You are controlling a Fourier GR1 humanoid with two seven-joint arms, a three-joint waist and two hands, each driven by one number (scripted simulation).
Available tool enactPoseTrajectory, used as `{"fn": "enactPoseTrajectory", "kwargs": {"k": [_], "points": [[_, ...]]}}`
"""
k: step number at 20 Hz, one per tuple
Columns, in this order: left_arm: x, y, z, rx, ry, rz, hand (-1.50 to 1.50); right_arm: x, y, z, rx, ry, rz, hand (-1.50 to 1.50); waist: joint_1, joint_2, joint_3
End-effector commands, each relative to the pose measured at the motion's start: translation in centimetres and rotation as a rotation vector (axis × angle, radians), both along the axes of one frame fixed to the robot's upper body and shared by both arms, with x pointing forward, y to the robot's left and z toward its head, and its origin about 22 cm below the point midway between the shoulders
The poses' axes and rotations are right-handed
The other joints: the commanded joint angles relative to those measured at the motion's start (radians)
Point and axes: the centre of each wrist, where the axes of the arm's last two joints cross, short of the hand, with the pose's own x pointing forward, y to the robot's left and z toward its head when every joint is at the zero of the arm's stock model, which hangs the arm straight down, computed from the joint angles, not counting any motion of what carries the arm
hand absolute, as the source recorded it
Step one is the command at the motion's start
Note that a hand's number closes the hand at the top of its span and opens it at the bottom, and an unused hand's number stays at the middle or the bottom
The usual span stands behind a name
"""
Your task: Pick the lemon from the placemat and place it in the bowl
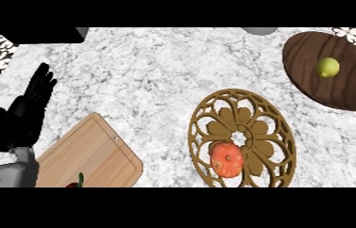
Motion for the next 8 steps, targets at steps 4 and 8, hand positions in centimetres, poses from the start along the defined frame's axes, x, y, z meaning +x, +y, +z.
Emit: {"fn": "enactPoseTrajectory", "kwargs": {"k": [4,8], "points": [[-1.2,-1.5,0.7,0.007,-0.004,-0.003,0.0,-8.1,-3.1,0.3,0.025,-0.104,0.09,-1.5,0.003,-0.001,-0.001],[1.1,0.0,0.7,-0.005,-0.011,0.005,0.0,-9.1,-2.1,-0.3,0.037,-0.174,0.121,-1.5,0.007,0.003,-0.001]]}}
